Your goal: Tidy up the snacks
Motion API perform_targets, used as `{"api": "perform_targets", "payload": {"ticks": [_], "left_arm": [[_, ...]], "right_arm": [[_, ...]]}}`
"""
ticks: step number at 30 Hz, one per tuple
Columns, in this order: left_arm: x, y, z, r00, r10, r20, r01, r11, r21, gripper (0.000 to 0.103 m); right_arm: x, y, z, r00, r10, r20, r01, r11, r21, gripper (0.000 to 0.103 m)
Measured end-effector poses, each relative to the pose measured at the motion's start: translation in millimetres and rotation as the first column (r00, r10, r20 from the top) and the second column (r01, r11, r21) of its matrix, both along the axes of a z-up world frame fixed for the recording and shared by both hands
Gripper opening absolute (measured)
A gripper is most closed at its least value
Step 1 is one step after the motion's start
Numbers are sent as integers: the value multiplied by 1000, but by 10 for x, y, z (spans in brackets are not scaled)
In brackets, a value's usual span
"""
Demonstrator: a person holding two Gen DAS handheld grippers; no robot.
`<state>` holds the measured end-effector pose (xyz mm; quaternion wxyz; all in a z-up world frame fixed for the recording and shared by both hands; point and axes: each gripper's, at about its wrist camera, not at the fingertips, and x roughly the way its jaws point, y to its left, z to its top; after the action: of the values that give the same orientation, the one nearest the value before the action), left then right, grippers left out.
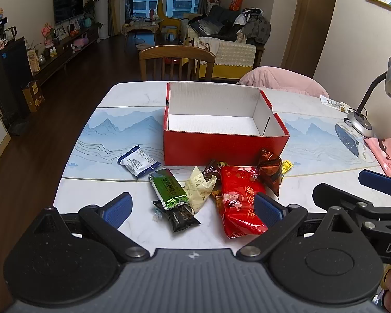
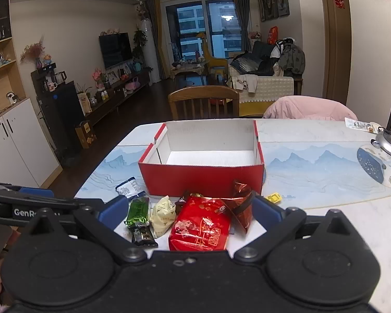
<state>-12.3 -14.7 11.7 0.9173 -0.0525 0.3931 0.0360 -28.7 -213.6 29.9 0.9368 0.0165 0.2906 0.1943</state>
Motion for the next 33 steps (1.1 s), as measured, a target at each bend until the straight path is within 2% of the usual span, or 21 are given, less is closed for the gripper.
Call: {"api": "perform_targets", "payload": {"ticks": [17, 23, 27, 33], "left_arm": [[16, 17, -15, 1000, 3, -7, -3, 1000, -3, 100], [192, 119, -158, 997, 19, -79, -23, 999, -42, 100], [361, 259, -332, 991, 45, -127, -52, 997, -55, 100], [676, 509, -626, 972, 103, -212, -123, 989, -84, 99]], "right_arm": [[67, 43, -16, 1000, 11, -11, -11, 1000, -1, 101], [291, 61, -114, 998, 7, -60, -7, 1000, -10, 101], [524, 32, -302, 990, 0, -138, 0, 1000, 2, 96], [839, -10, -584, 982, -34, -187, 30, 999, -28, 92]]}}
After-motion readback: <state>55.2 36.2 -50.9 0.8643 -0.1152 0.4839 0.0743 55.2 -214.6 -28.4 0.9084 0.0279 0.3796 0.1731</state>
